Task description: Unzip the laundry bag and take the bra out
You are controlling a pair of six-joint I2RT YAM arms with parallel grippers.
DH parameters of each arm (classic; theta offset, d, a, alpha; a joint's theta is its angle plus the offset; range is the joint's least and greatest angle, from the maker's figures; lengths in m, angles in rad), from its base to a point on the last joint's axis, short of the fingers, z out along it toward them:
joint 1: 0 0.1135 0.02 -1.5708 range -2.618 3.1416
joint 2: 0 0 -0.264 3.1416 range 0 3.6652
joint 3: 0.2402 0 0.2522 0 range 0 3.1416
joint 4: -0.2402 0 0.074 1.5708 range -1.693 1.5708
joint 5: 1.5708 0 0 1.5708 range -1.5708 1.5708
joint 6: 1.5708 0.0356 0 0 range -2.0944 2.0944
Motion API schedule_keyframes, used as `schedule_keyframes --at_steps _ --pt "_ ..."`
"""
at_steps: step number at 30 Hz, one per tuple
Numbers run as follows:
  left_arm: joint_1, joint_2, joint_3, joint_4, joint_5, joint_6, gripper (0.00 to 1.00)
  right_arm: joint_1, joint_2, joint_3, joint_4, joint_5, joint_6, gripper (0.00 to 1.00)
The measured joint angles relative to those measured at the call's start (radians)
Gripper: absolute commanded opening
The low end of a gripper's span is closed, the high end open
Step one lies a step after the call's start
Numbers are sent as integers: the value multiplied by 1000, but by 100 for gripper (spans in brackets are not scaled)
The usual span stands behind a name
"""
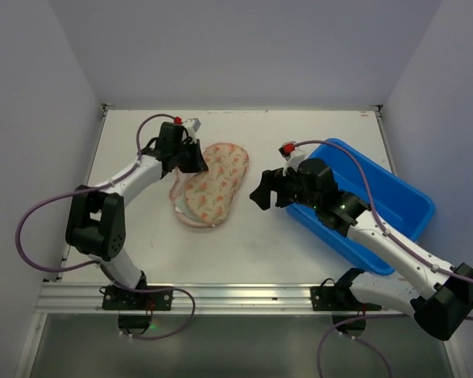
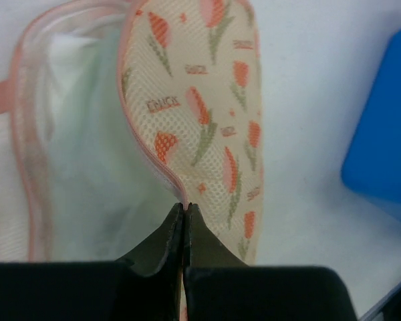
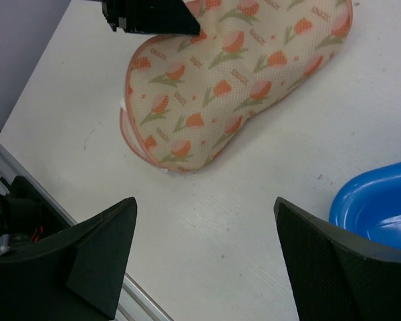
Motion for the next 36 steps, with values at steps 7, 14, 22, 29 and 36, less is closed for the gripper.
schedule_keyframes --at_steps 7,14,22,29,36 --pt "-262 -52 65 22 4 -43 20 -8 -109 0 -11 68 -11 88" --pt "-439 -52 66 38 18 -100 78 -14 -229 0 -29 173 -26 91" --pt "-455 -110 64 39 16 -121 100 -18 -322 -15 -30 273 -42 94" --pt "-456 -154 61 77 75 -144 100 -19 -323 -19 -37 304 -52 95" --pt "-513 -84 -12 224 177 -249 100 -19 -341 -27 -37 326 -57 95"
